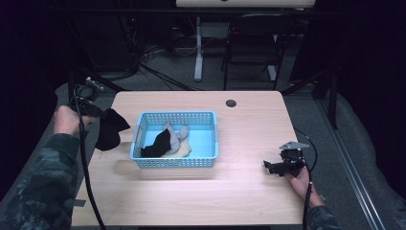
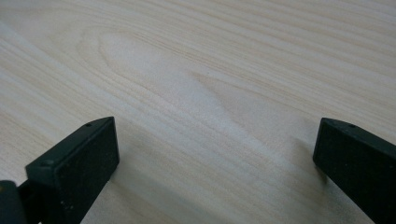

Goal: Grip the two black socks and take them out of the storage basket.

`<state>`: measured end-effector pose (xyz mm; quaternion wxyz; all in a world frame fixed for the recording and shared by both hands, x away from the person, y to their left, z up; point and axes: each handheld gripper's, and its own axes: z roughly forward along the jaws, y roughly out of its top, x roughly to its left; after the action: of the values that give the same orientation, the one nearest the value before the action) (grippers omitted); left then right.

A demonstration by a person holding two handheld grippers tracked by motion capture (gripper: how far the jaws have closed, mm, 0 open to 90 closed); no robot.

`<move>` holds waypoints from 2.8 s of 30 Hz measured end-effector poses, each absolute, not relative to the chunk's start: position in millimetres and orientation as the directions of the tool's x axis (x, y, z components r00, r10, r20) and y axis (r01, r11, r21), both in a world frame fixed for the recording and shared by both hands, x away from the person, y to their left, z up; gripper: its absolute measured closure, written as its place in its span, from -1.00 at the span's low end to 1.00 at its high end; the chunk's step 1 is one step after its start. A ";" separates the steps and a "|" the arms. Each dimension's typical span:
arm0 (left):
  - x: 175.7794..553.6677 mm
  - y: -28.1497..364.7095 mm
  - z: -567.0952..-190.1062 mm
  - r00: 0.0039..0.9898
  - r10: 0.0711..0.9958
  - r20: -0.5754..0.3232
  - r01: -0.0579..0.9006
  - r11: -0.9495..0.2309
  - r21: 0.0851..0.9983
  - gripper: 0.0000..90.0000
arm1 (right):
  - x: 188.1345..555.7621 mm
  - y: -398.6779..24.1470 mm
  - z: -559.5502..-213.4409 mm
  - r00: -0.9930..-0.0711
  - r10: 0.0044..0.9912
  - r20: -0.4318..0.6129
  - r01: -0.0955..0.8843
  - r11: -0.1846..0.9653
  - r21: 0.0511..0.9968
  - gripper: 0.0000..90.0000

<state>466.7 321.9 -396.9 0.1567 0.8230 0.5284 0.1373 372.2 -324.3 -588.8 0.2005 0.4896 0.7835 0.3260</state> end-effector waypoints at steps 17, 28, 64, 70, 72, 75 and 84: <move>477.1 311.6 -476.4 0.396 0.918 -0.037 0.873 -0.364 0.326 0.91 | 372.2 -324.3 -588.8 -0.439 0.898 0.003 0.637 0.309 0.706 -1.00; 476.7 306.2 -512.8 0.373 0.920 -0.118 0.898 -0.327 0.295 0.59 | 372.2 -324.4 -588.8 -0.439 0.898 0.002 0.637 0.310 0.706 -1.00; 467.7 201.1 -468.4 0.575 0.805 -0.149 0.767 -0.466 0.440 -0.91 | 372.2 -324.2 -589.0 -0.438 0.899 0.005 0.637 0.306 0.708 -1.00; 476.7 186.8 -485.0 0.566 0.813 -0.138 0.784 -0.478 0.396 -0.73 | 372.2 -324.2 -589.0 -0.438 0.899 0.005 0.637 0.306 0.708 -1.00; 478.5 182.8 -490.6 0.566 0.815 -0.129 0.788 -0.487 0.377 -0.65 | 372.2 -324.3 -588.9 -0.440 0.898 0.004 0.637 0.309 0.706 -1.00; 480.2 179.8 -502.5 0.558 0.820 -0.128 0.802 -0.493 0.338 -0.59 | 372.3 -324.4 -588.8 -0.441 0.898 0.005 0.637 0.309 0.706 -1.00; 479.5 182.6 -525.6 0.533 0.833 -0.145 0.830 -0.483 0.280 0.03 | 372.3 -324.5 -588.8 -0.442 0.897 0.004 0.637 0.311 0.705 -1.00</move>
<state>479.5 182.6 -525.6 0.1594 0.8610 0.4829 0.0054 372.3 -324.5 -588.8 0.1998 0.4889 0.7845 0.3250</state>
